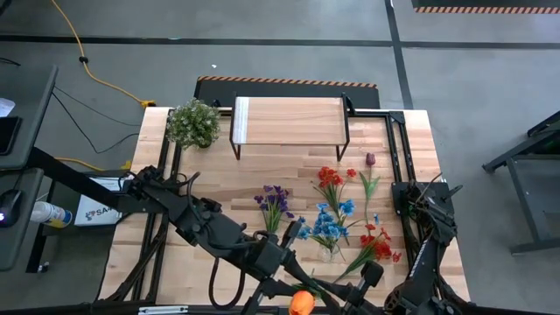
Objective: Pick and place flowers into a vace then onto a shelf
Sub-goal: Put the light orange flower into the right transparent vase
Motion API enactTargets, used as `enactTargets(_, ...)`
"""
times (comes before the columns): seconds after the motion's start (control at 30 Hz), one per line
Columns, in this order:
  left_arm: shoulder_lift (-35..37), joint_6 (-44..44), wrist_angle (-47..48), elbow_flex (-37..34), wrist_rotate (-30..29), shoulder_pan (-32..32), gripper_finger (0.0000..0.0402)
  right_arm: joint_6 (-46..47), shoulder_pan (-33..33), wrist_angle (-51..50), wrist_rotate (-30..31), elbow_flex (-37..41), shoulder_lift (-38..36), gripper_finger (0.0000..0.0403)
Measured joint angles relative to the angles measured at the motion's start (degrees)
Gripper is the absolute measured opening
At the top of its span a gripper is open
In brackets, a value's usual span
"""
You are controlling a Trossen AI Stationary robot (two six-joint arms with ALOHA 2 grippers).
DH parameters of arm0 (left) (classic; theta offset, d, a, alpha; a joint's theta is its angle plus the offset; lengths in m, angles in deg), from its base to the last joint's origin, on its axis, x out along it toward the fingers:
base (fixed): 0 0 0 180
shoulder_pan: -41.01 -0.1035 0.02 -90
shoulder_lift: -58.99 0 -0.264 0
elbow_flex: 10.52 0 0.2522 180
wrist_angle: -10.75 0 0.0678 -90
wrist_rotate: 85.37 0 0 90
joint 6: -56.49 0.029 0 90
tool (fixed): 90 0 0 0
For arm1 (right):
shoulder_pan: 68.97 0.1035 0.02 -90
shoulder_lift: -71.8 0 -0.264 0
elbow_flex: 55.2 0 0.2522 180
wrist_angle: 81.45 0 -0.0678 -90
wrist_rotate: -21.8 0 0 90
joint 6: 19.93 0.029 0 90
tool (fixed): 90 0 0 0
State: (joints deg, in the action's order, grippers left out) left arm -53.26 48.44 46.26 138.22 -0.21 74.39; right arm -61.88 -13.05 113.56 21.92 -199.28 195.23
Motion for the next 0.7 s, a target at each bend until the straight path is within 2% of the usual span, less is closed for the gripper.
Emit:
enactTargets(0.3, 0.00, 0.02, 4.64, 0.02, -2.90, -0.06, 0.0111, -0.81, 1.45, 1.09, 0.22, 0.00, -1.08, 0.0001)
enactTargets(0.57, -0.44, -0.30, 10.01, -0.28, -1.94, 0.16, 0.0111, -1.80, 3.48, 1.53, -0.37, -0.26, -3.88, 0.0001)
enactTargets(0.7, -0.15, -3.83, 14.14, -0.15, -2.16, 0.07, 0.0111, -2.05, 4.65, 0.88, -0.29, -0.26, -5.12, 0.0000)
